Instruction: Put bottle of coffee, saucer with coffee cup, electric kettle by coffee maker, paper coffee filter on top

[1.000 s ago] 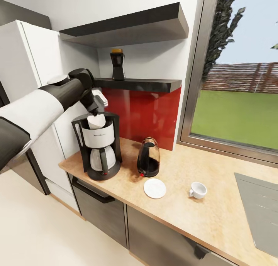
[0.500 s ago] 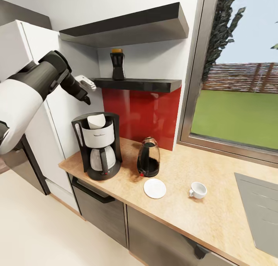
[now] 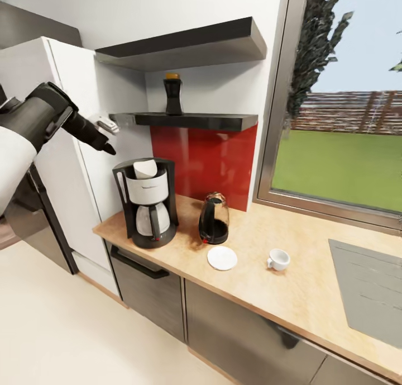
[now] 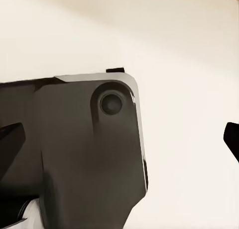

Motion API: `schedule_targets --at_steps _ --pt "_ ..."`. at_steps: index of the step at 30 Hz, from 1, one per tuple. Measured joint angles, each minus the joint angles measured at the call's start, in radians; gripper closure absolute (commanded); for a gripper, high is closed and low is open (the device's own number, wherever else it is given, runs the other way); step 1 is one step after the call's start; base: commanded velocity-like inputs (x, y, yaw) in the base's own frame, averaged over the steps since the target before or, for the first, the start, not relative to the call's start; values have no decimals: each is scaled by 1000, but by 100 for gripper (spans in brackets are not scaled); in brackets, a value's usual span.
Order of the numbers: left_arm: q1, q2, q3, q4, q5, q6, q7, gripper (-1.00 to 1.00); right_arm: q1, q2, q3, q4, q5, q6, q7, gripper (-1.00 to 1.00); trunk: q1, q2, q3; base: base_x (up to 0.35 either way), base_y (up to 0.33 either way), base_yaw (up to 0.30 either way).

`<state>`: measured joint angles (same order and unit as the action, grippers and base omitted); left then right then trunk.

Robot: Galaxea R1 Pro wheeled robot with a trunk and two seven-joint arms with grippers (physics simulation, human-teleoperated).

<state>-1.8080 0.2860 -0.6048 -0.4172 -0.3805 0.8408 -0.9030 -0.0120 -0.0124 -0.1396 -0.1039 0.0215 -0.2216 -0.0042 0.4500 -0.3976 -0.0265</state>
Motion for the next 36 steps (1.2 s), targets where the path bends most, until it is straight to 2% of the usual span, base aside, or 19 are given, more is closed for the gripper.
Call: schedule_targets --at_steps 1,2,5,6,8,9,11,12,15,17,19,20,23,24,27,31,33,34,36 --pt "11 10 3 1 19 -12 0 -100 0 0 0 0 0 0 0 -100 0 0 0 -331 0 0" --pt "44 39 5 0 68 -52 0 -100 0 0 0 0 0 0 0 -100 0 0 0 -261 0 0" --pt "134 101 7 2 180 -181 -1 -100 0 0 0 0 1 0 0 -100 -1 0 0 -102 0 0" --pt "165 119 8 1 208 -220 -2 -100 0 0 0 0 1 0 0 -100 0 0 0 -28 0 0" --pt "239 179 22 1 288 -305 -3 -100 0 0 0 0 1 0 0 -100 -1 0 0 -14 0 0" --pt "278 217 37 1 337 -345 -2 -100 0 0 0 0 1 0 0 -100 -1 0 0 -6 0 0" --pt "356 278 55 2 395 -421 1 -100 0 0 1 0 1 0 0 -100 -1 0 0 -2 0 0" --pt "393 300 59 3 411 -463 3 -100 0 0 0 0 1 0 0 -100 -1 0 0 -1 0 0" --pt "515 347 71 14 471 -593 5 -100 0 0 0 0 1 0 0 -100 -1 0 0 0 0 0" --pt "631 363 93 55 562 -689 15 -100 0 0 0 0 1 0 0 -100 -1 0 0 0 0 0" --pt "727 368 111 98 629 -778 63 -100 0 0 0 0 1 0 0 -100 -1 0 0 0 0 0" --pt "788 368 119 125 660 -848 125 -100 0 0 0 0 1 0 0 -100 -1 0 0 0 0 0" --pt "934 360 123 190 690 -1000 303 -100 0 0 0 0 1 0 0 -100 -1 0 0 0 0 0" --pt "990 349 126 224 703 -1045 371 -100 0 -1 0 0 1 0 0 -100 -1 0 0 0 0 0" --pt "1127 322 124 299 754 -1119 475 -100 0 0 1 0 1 0 0 -100 -1 0 0 0 0 0" --pt "1275 256 122 346 802 -1175 603 -100 0 4 4 1 1 0 0 -100 -1 0 0 0 0 0" --pt "1369 197 118 353 803 -1183 700 -100 0 6 4 1 0 1 0 -100 -1 0 0 0 0 0" --pt "1403 171 116 355 799 -1184 730 -100 0 7 4 1 0 1 1 -100 -1 0 0 0 0 0" --pt "1451 135 116 356 791 -1183 767 -100 0 7 4 1 0 1 1 -100 -1 0 0 0 0 0"
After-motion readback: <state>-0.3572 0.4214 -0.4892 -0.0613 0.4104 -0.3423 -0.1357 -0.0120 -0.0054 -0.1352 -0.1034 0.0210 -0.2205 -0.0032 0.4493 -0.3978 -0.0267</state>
